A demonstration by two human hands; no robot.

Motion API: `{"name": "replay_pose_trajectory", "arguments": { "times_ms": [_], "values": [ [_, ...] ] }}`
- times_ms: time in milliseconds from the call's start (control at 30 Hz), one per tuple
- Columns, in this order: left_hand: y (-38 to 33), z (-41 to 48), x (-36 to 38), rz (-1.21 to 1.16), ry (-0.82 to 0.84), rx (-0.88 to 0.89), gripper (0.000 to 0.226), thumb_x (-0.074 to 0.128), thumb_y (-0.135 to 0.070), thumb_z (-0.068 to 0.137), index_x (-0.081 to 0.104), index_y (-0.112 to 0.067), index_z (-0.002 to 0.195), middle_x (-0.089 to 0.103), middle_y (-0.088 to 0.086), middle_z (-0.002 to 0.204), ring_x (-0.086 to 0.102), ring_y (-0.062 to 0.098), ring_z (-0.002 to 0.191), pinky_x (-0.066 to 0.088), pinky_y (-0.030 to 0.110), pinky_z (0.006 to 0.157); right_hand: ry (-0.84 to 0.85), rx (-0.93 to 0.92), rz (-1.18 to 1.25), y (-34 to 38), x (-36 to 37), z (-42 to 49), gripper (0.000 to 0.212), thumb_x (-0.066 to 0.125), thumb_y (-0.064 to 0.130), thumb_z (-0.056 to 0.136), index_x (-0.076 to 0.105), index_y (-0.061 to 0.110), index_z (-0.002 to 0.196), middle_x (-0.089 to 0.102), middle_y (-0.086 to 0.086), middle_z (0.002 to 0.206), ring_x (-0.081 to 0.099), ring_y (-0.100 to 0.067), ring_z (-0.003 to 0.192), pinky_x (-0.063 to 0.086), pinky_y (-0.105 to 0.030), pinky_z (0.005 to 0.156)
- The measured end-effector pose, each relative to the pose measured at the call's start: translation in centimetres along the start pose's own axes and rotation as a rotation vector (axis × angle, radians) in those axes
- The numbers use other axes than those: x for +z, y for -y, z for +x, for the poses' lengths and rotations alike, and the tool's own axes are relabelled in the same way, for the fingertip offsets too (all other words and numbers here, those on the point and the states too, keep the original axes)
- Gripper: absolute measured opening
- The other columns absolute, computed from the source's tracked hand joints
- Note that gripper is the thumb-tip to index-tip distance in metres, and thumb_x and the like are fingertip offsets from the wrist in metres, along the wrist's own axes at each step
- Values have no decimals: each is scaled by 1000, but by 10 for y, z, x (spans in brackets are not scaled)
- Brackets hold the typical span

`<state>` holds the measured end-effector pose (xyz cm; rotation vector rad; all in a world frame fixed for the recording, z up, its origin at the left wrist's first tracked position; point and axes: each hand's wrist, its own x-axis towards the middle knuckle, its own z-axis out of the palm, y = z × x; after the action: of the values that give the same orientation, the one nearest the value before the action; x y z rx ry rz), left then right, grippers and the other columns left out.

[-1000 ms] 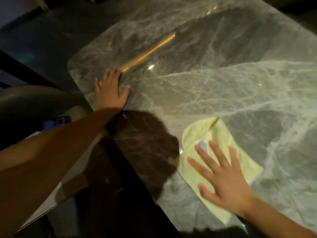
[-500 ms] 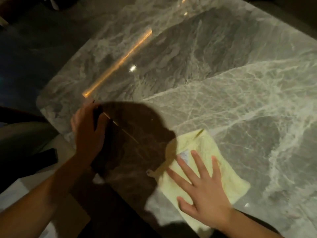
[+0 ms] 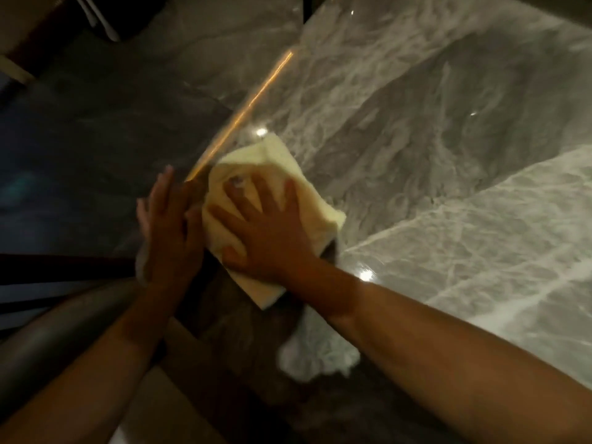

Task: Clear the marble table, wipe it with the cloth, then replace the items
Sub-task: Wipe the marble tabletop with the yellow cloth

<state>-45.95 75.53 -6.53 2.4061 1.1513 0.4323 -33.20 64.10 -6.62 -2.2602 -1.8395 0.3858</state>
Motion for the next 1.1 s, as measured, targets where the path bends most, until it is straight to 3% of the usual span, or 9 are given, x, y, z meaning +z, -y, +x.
{"name": "replay_pose_trajectory", "arguments": {
  "times_ms": [133,267,433,533,733,833,933,1000,1100],
  "values": [
    [-6,6,-5,-112,61,-3,54,29,-44,98,38,-16,143,39,7,149,35,23,138,27,49,114,43,65,-59,6,-3,47,74,34,67,86,11,39,151,1,1,162,-4,-37,146,-6,-67,107],
    [-9,7,-5,-129,30,-68,47,32,-43,100,43,-19,138,44,3,145,42,15,133,33,39,112,1,68,-113,8,-3,47,68,29,68,88,17,40,149,7,2,162,-1,-34,147,-5,-66,110],
    [-11,11,-9,35,180,13,62,25,-58,96,49,-12,131,52,12,136,48,24,128,36,50,108,-1,52,-60,11,-2,16,65,32,66,90,22,40,148,12,1,161,1,-34,147,-6,-65,109],
    [-47,-18,1,116,126,-214,44,39,-43,96,44,-19,133,49,11,134,47,27,124,35,48,106,-3,-16,-82,7,5,-32,66,36,62,88,25,36,148,17,2,160,8,-34,147,1,-66,110],
    [-82,-117,23,43,252,235,56,30,-46,96,48,-8,134,49,15,140,45,29,131,32,56,108,-4,-28,-21,1,10,-169,62,42,56,83,46,30,139,36,0,152,23,-37,142,12,-65,107],
    [-115,-128,31,55,283,290,57,33,-43,92,42,-12,139,43,11,147,36,23,138,24,54,113,-20,-4,-16,-25,6,-264,64,43,54,85,37,32,145,33,-1,154,22,-32,144,11,-62,110],
    [-134,-126,43,133,350,321,60,33,-48,89,33,-25,144,27,-2,156,17,13,145,4,46,119,46,-8,-21,-54,-5,-359,66,50,58,82,37,39,143,27,9,157,15,-23,147,23,-59,109],
    [-142,-115,53,168,315,360,62,32,-52,88,35,-25,143,27,0,156,17,16,146,3,48,116,197,108,-61,-70,-18,-410,63,47,58,86,36,38,144,20,6,159,12,-31,147,21,-65,107],
    [-147,-101,67,167,258,301,61,35,-50,87,38,-23,142,27,3,156,18,18,146,4,51,115,196,177,-114,-89,-20,-461,66,43,60,89,24,40,149,15,6,160,9,-33,148,17,-66,108]
  ]
}}
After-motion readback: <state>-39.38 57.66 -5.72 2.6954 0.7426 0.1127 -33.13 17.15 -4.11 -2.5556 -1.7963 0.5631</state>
